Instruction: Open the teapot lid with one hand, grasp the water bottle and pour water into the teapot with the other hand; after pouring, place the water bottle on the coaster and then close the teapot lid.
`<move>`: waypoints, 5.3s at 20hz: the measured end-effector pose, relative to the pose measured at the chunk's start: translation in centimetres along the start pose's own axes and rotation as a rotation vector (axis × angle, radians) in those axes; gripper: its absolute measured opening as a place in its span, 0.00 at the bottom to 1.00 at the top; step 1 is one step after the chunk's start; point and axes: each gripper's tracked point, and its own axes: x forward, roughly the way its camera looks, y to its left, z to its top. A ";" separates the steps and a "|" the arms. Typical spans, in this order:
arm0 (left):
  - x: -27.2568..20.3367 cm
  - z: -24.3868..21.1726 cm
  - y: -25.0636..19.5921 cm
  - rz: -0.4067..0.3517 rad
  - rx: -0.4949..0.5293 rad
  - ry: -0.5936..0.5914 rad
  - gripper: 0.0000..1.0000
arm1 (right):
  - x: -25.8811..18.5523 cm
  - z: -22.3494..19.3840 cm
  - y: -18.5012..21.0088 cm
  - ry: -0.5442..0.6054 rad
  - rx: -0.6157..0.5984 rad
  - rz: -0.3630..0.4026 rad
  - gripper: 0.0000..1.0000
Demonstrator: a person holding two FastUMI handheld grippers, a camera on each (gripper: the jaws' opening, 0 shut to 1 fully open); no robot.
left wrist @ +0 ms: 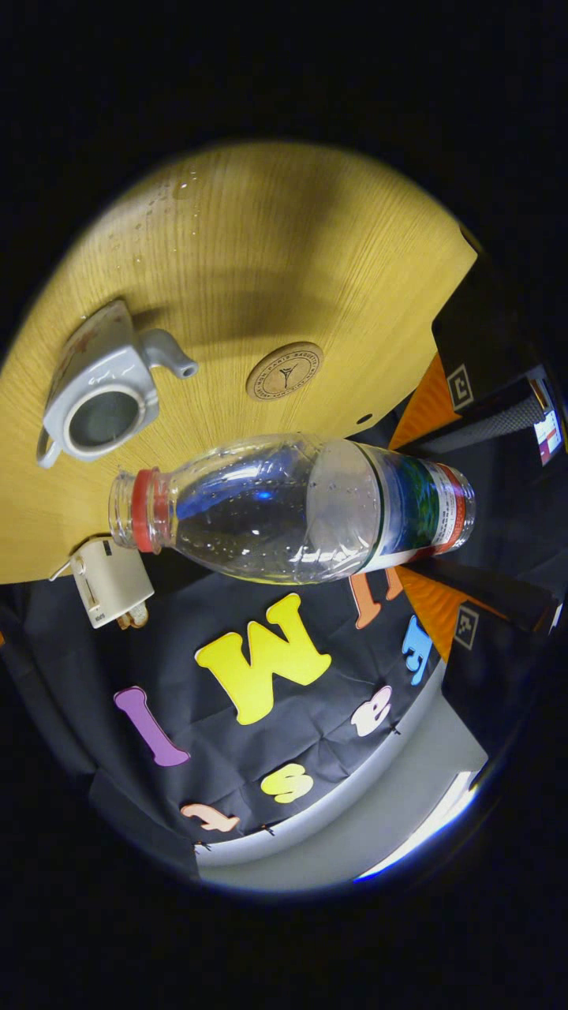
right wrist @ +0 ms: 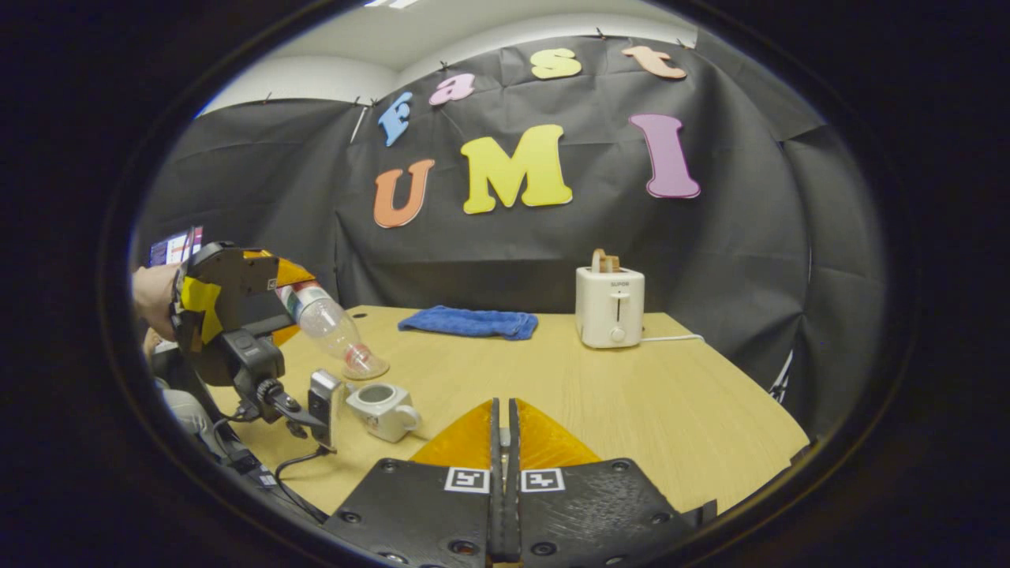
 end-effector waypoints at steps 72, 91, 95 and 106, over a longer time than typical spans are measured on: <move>-8.8 -10.8 -10.5 -0.213 -2.038 -0.024 0.98 | 10.4 0.4 15.0 -0.031 -0.066 0.250 0.00; -10.1 -8.1 -5.3 -0.158 -2.018 -0.146 0.98 | 8.9 2.0 12.7 -0.104 -0.051 0.154 0.82; -11.2 -5.2 -3.1 -0.114 -1.987 -0.197 0.98 | 5.2 6.7 8.6 -0.218 -0.046 -0.012 0.98; -14.9 -0.8 2.5 -0.006 -1.923 -0.334 0.98 | -6.3 10.5 4.3 -0.329 -0.073 -0.184 0.97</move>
